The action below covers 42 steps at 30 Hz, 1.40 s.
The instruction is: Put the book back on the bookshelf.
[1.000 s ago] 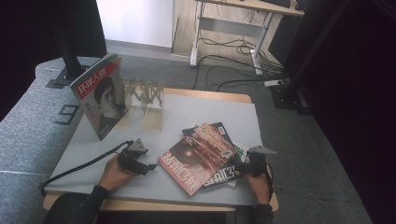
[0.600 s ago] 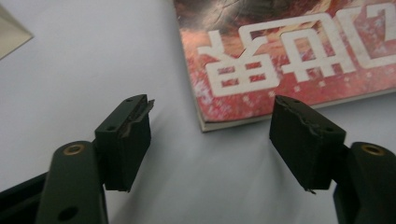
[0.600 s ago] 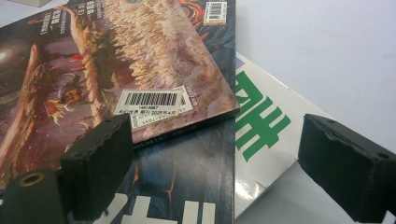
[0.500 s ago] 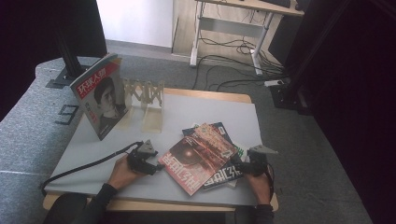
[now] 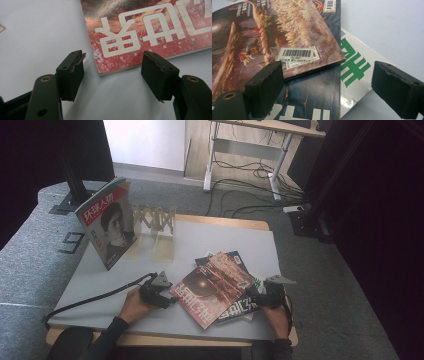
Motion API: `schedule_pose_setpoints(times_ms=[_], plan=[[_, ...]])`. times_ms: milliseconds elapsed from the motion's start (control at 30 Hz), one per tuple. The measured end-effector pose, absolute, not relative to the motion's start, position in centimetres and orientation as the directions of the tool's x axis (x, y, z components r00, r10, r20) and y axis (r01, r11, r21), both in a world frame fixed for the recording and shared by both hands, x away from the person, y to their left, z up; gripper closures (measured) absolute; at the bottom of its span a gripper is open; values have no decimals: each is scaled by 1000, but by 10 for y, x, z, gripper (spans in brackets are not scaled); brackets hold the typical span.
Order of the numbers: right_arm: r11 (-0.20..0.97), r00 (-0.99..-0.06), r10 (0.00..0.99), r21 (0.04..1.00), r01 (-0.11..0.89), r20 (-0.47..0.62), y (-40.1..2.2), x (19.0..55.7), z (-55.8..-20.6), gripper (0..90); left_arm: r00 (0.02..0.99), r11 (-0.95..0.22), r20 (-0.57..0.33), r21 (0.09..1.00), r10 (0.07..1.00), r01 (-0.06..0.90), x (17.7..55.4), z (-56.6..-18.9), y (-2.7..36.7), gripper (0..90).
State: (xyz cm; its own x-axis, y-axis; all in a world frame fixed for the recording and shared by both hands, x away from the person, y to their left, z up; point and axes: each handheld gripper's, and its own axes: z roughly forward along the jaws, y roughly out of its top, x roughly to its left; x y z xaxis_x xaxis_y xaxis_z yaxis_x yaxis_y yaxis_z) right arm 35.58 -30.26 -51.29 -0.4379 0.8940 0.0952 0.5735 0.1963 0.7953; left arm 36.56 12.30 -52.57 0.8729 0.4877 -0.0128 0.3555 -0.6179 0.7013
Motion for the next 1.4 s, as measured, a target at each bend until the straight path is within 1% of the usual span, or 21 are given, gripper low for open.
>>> schedule_pose_setpoints(times_ms=[267,500,800,967,1167,1333,1400], plan=[[197,-435,895,794,575,94,-304,356,-513,109,876,-625,-6,698,483,349,370,-525,116,347],[198,-432,898,794,574,88,-307,356,-512,114,875,-606,-33,708,483,362,377,-526,113,339],[200,-431,898,792,577,87,-310,356,-512,123,880,-611,-33,707,473,355,383,-526,107,319],[193,-428,899,792,579,94,-311,356,-511,125,880,-605,-32,714,474,352,384,-525,105,318],[182,-421,901,791,585,103,-314,357,-512,125,875,-570,-57,738,480,361,384,-524,103,317],[166,-412,903,787,594,121,-317,358,-513,124,874,-568,-62,738,482,365,384,-524,104,304],[163,-413,902,785,597,127,-317,360,-514,123,876,-584,-53,726,479,363,384,-524,105,296]])
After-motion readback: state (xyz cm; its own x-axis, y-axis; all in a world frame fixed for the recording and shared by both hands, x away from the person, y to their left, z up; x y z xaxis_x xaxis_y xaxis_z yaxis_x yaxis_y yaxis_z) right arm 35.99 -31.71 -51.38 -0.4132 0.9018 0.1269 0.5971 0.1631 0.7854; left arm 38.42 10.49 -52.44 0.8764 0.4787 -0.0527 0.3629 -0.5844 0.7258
